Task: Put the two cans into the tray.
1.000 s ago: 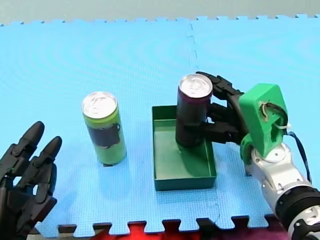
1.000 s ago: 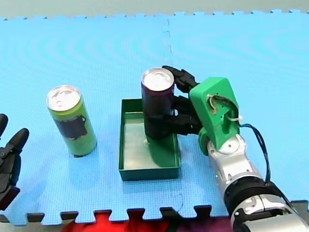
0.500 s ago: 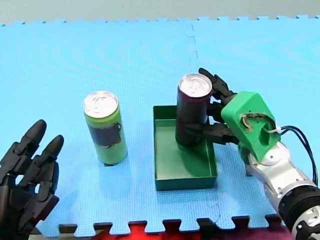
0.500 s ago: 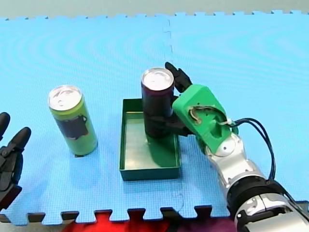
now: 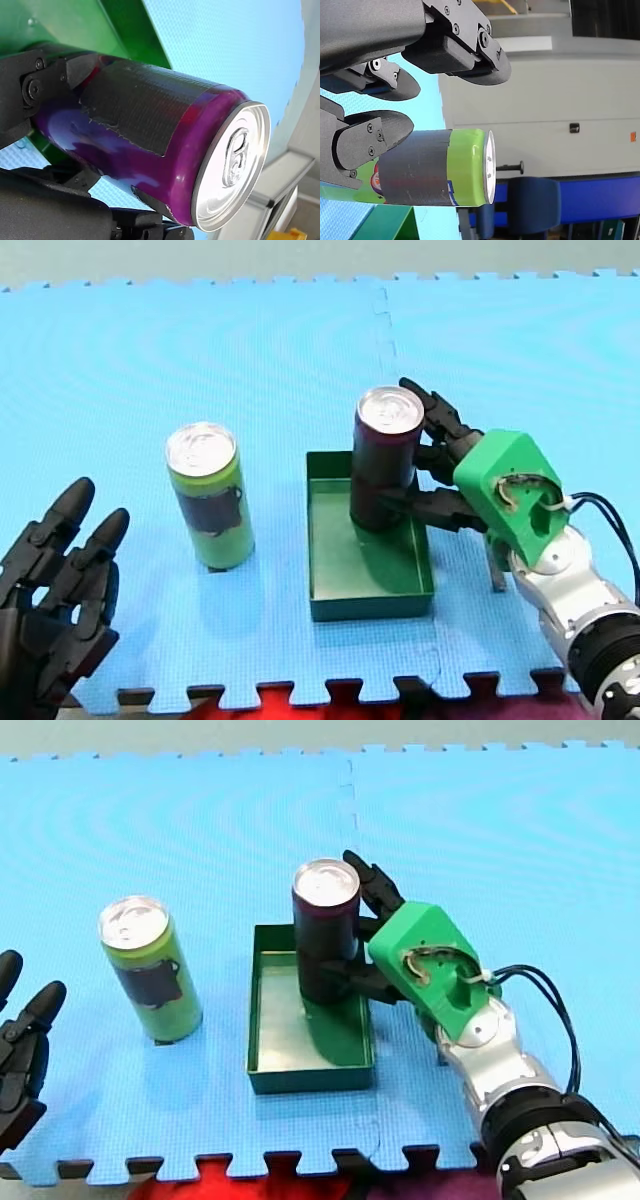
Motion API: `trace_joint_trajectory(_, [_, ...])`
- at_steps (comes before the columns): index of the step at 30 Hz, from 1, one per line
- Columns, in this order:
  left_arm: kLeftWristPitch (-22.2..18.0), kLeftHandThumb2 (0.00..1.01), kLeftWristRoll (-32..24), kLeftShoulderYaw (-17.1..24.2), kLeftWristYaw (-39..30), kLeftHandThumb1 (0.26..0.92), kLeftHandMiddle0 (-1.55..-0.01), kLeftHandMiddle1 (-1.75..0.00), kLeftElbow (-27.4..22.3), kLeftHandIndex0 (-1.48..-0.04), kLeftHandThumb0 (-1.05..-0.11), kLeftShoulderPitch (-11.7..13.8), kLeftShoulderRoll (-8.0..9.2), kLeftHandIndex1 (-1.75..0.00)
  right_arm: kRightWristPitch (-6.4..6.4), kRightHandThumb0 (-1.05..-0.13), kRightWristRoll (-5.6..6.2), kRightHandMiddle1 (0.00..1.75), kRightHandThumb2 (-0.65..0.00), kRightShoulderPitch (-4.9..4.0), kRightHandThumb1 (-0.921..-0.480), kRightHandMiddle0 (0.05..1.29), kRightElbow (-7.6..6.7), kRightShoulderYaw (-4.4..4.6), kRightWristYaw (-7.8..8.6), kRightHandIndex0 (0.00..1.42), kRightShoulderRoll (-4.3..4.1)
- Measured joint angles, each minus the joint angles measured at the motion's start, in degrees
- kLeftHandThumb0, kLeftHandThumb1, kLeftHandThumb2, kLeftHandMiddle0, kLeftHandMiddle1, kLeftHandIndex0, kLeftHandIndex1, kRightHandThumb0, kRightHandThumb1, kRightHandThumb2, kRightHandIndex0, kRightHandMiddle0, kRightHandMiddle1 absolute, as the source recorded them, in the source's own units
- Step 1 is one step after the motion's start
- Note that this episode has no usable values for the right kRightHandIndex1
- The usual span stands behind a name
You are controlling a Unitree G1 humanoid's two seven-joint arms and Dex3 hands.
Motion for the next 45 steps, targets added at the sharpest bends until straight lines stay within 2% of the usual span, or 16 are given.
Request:
trace_joint_trajectory(3, [0.0, 0.61, -0.5, 0.1, -0.7, 0.921, -0.52, 0.0, 0.3, -0.46, -1.048, -0.1, 0.18, 0.0, -0.16, -1.048, 1.2, 0.0, -0.126, 0.03, -0.921, 0.08, 0.11, -0.83, 1.04, 0.09, 0.07])
trace_joint_trajectory(5, [0.0, 0.61, -0.7, 0.2, -1.2, 0.921, -0.52, 0.0, 0.7, -0.46, -1.048, -0.3, 0.39, 0.0, -0.74, -1.048, 2.75, 0.0, -0.138, 0.0, -0.921, 0.09, 0.05, -2.04, 1.95, 0.1, 0.24])
trace_joint_trajectory(6, [0.0, 0.61, -0.8, 0.3, -1.4, 0.921, -0.52, 0.0, 1.0, -0.46, -1.048, -0.3, 0.46, 0.0, -1.65, -1.048, 3.91, 0.0, -0.142, -0.12, -0.921, 0.09, -0.24, -2.8, 2.64, 0.1, 0.33])
trace_joint_trajectory(9, [-0.2, 0.61, -1.1, 0.5, -2.0, 0.921, -0.52, 0.0, 1.8, -0.46, -1.048, -0.8, 0.54, 0.0, -4.33, -1.048, 6.13, 0.0, -0.151, -1.38, -0.921, 0.09, -1.78, -4.29, 4.97, 0.15, 0.06])
trace_joint_trajectory(11, [-0.4, 0.61, -1.3, 0.7, -2.4, 0.921, -0.52, 0.0, 2.6, -0.46, -1.048, -1.1, 0.59, 0.0, -5.03, -1.048, 7.11, 0.0, -0.153, -2.36, -0.921, 0.09, -3.1, -4.79, 6.7, 0.16, -0.44])
trace_joint_trajectory(13, [-0.5, 0.61, -1.5, 0.8, -2.5, 0.921, -0.52, 0.0, 3.2, -0.46, -1.048, -1.4, 0.65, 0.0, -5.16, -1.048, 7.76, 0.0, -0.152, -2.5, -0.921, 0.09, -3.93, -5.06, 7.7, 0.17, -0.65])
trace_joint_trajectory(16, [-0.7, 0.61, -1.6, 1.0, -2.9, 0.921, -0.52, 0.0, 3.8, -0.46, -1.048, -1.8, 0.69, 0.0, -5.16, -1.048, 8.07, 0.01, -0.149, -2.16, -0.921, 0.1, -4.47, -5.15, 8.0, 0.19, -0.64])
trace_joint_trajectory(22, [-1.0, 0.6, -2.0, 1.2, -3.7, 0.921, -0.52, 0.0, 4.7, -0.46, -1.048, -2.3, 0.72, 0.0, -5.15, -1.048, 8.1, 0.01, -0.145, -1.52, -0.921, 0.1, -4.51, -5.11, 7.88, 0.21, -0.6])
trace_joint_trajectory(25, [-1.0, 0.6, -2.1, 1.3, -3.9, 0.921, -0.52, 0.0, 4.7, -0.46, -1.048, -2.2, 0.71, 0.0, -4.81, -1.048, 8.08, 0.01, -0.143, -1.4, -0.921, 0.1, -4.02, -5.11, 7.91, 0.21, -0.7])
trace_joint_trajectory(27, [-1.0, 0.6, -2.1, 1.3, -3.9, 0.921, -0.52, 0.0, 4.6, -0.46, -1.048, -2.2, 0.71, 0.0, -4.08, -1.048, 7.88, 0.0, -0.142, -1.4, -0.921, 0.1, -3.36, -5.04, 7.96, 0.21, -0.99])
trace_joint_trajectory(31, [-1.1, 0.6, -2.1, 1.4, -3.9, 0.921, -0.52, 0.0, 4.4, -0.46, -1.048, -2.1, 0.68, 0.0, -3.19, -1.048, 7.61, 0.0, -0.141, -1.4, -0.921, 0.1, -2.7, -4.88, 9.2, 0.21, -1.92])
trace_joint_trajectory(33, [-1.1, 0.6, -2.0, 1.4, -3.9, 0.921, -0.52, 0.0, 4.2, -0.46, -1.048, -2.0, 0.67, 0.0, -3.07, -1.048, 7.63, 0.0, -0.14, -1.4, -0.921, 0.09, -2.59, -4.92, 9.8, 0.21, -2.11])
trace_joint_trajectory(45, [-1.0, 0.6, -1.7, 1.4, -3.3, 0.921, -0.52, 0.0, 3.7, -0.45, -1.048, -1.7, 0.74, 0.0, -3.06, -1.048, 8.59, 0.0, -0.123, -1.51, -0.921, 0.09, -1.35, -5.87, 12.46, 0.19, -2.25])
